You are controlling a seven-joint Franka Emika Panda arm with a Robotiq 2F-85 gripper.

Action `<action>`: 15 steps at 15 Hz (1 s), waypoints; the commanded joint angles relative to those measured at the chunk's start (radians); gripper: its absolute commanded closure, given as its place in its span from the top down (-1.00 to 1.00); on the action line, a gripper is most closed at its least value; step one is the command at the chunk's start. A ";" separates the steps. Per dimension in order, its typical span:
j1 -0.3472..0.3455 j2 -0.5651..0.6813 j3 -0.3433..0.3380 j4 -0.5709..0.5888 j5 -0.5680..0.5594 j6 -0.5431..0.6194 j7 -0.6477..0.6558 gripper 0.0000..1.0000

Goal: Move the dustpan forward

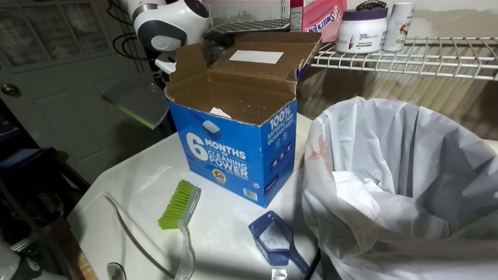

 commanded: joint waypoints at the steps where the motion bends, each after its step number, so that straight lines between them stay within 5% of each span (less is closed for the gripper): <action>1: 0.000 0.020 0.001 0.021 0.025 -0.015 0.011 -0.96; 15: -0.007 0.026 -0.007 0.022 0.029 -0.003 0.048 -0.96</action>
